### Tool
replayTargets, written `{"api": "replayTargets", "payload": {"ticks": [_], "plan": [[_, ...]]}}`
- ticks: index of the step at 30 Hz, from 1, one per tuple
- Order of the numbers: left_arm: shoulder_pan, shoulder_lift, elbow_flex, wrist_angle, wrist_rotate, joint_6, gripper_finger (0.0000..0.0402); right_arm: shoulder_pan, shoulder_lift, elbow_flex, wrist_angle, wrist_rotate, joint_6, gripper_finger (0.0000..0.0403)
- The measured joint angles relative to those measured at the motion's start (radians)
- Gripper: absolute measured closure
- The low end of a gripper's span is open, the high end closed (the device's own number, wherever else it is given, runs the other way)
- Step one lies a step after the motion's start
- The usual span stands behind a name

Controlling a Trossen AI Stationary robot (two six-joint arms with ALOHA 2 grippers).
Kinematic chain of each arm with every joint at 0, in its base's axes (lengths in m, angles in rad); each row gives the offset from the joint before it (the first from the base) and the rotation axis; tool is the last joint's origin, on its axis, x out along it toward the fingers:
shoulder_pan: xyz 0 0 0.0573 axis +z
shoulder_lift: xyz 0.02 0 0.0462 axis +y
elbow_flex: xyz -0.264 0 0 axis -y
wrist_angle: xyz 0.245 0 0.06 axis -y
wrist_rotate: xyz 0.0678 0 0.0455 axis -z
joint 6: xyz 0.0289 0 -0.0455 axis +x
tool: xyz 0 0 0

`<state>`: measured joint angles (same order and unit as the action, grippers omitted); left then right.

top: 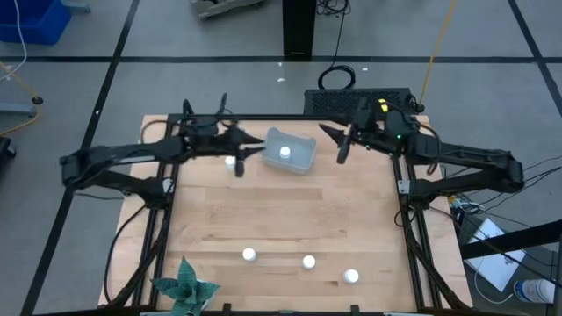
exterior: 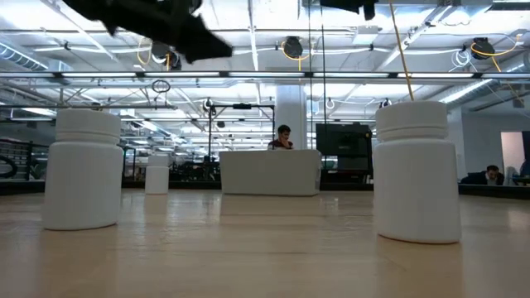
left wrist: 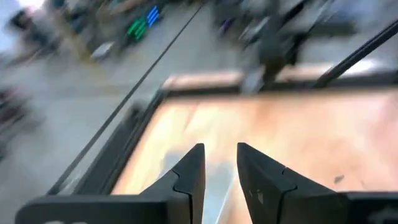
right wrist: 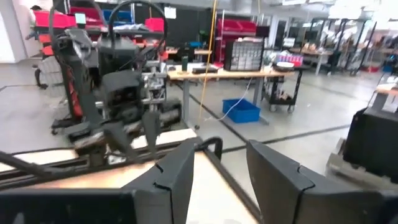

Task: Pick and place pill bottles into a basket
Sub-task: Put the white pill bottle into the gray bin

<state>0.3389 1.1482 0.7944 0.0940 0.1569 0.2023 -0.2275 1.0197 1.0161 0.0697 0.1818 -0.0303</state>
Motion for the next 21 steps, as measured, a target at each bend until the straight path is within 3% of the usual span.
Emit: {"api": "replayTargets", "payload": {"ticks": [5, 11, 21], "plan": [[0.001, -0.160, 0.000, -0.350, -0.182, -0.020, 0.0297, 0.014, -0.005, -0.001, -0.043, 0.000, 0.018, 0.0264], [-0.004, -0.253, 0.000, -0.522, -0.184, -0.098, 0.0264, 0.020, 0.002, -0.001, -0.036, 0.000, 0.014, 0.0264], [-0.015, -0.226, 0.000, -0.699, -0.187, -0.133, 0.0149, 0.020, 0.002, -0.001, -0.034, 0.000, 0.015, 0.0264]]}}
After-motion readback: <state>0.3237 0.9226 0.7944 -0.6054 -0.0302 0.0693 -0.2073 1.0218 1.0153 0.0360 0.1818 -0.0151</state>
